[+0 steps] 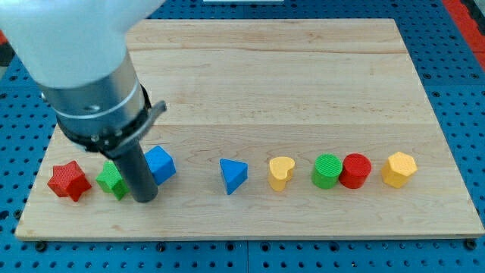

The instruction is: Move the cube towards the top center

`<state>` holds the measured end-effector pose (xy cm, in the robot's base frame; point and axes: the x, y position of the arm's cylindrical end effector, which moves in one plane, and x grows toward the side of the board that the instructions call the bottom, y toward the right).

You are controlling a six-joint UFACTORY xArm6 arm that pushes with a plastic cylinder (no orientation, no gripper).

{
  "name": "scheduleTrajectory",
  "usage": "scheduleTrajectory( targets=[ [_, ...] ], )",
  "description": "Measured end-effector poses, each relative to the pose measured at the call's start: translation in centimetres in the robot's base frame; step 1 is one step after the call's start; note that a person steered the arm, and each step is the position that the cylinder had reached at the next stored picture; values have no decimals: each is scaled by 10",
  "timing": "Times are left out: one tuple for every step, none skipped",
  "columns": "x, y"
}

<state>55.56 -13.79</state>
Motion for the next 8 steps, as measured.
scheduleTrajectory(
  targets=[
    [-48, -21],
    [-50, -12],
    [-13, -11],
    [5, -8],
    [-25, 44],
    [-94, 71],
    [-148, 71],
    [-176, 126]
  ],
)
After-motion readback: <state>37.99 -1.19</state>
